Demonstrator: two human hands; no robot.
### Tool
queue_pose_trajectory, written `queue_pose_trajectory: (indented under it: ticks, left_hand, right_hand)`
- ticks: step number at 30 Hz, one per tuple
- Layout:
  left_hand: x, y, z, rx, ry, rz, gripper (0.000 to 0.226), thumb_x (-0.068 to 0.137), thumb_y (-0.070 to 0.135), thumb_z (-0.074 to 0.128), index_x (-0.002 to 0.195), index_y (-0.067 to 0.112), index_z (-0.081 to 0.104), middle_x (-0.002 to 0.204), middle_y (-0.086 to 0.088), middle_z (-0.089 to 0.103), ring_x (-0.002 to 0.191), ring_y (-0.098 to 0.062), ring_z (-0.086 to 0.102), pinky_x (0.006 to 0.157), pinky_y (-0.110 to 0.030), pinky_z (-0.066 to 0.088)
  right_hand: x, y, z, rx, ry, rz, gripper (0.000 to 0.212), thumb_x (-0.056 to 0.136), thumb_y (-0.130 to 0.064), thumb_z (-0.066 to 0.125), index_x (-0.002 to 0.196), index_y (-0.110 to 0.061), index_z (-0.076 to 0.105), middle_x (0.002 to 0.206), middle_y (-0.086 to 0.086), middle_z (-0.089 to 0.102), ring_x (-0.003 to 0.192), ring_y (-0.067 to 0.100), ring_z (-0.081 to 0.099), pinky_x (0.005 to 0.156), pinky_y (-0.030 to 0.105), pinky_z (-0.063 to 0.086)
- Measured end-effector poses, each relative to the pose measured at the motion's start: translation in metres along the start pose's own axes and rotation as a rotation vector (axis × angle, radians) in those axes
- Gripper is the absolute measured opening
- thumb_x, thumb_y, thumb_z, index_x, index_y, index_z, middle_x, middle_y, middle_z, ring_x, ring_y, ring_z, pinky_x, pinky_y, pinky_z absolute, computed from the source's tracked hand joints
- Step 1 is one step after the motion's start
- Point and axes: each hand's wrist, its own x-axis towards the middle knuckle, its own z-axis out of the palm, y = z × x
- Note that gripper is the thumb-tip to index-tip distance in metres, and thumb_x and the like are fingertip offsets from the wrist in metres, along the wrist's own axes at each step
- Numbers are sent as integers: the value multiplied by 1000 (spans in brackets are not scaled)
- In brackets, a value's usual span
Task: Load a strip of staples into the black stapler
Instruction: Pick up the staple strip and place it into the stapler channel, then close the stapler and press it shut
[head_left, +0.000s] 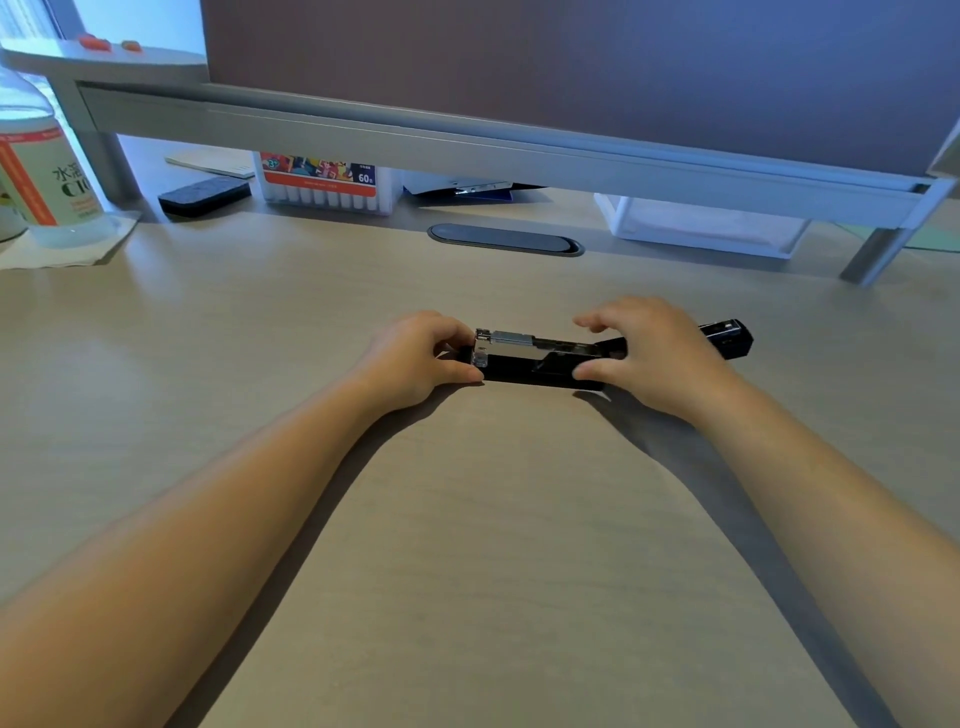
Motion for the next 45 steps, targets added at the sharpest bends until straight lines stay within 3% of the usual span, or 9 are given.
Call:
queue_pose_trajectory:
  ticks: [4, 8, 16, 21, 26, 32, 36, 40, 45]
  left_hand:
    - [-3, 3, 0, 1, 2, -13, 30, 76, 20, 62, 105, 15, 59, 101, -3, 55, 93, -18, 46, 84, -33, 39]
    - [-5, 7, 0, -15, 4, -21, 30, 76, 17, 62, 106, 12, 60, 107, -10, 58, 91, -18, 45, 81, -31, 37]
    - [-6, 12, 1, -22, 10, -30, 31, 78, 14, 61, 108, 10, 59, 98, -1, 50, 91, -17, 44, 81, -30, 35]
    - [-5, 10, 2, -31, 20, -28, 29, 77, 14, 61, 106, 11, 60, 97, 0, 51, 91, -17, 44, 81, -30, 35]
    - [-4, 8, 3, -49, 26, -29, 28, 76, 15, 62, 104, 12, 61, 95, 0, 51, 90, -17, 45, 80, -30, 35]
    - [-3, 7, 2, -63, 31, -32, 27, 76, 16, 63, 103, 13, 61, 95, 1, 51, 90, -17, 46, 79, -30, 35]
    - [-4, 6, 2, -62, 20, -24, 27, 76, 17, 63, 103, 13, 61, 96, 0, 51, 90, -18, 46, 80, -30, 36]
    - [-3, 5, 2, -59, 23, -24, 28, 76, 17, 63, 103, 13, 62, 96, 0, 51, 91, -18, 46, 81, -31, 38]
    - [-2, 4, 2, -41, 20, -18, 30, 75, 19, 64, 105, 14, 61, 97, 0, 51, 92, -17, 47, 83, -32, 39]
  right_hand:
    - [-16, 25, -8, -313, 28, 165, 54, 74, -40, 62, 122, -19, 47, 126, 10, 54, 120, 32, 38, 105, 45, 23]
    - [-25, 40, -11, -253, 64, 289, 46, 76, -37, 62, 117, -21, 50, 124, 10, 52, 119, 33, 36, 107, 50, 23]
    - [-29, 46, -17, 279, 216, 299, 53, 65, -13, 74, 113, -13, 54, 118, 15, 45, 111, 25, 44, 87, 21, 29]
    - [-32, 45, -15, 829, 416, 430, 60, 63, 0, 73, 114, -14, 44, 97, 1, 51, 97, 20, 51, 82, 27, 44]
    - [-16, 30, -10, 1343, 349, 395, 27, 73, 9, 58, 79, -16, 51, 81, 2, 56, 81, 19, 61, 79, 34, 52]
    - [-1, 8, -7, 1161, 320, 244, 34, 79, 3, 56, 86, -29, 48, 91, 0, 56, 95, 25, 57, 87, 40, 51]
    - [6, -10, -6, 864, 277, 99, 38, 80, -2, 57, 114, -16, 49, 109, 6, 53, 98, 21, 52, 69, 14, 51]
    - [12, -18, -6, 754, 212, 66, 43, 80, -2, 57, 120, -15, 48, 108, 6, 49, 97, 22, 51, 78, 32, 49]
    - [17, -26, -2, 609, 125, -3, 45, 79, -3, 58, 120, -19, 49, 105, 1, 47, 88, 16, 48, 68, 21, 42]
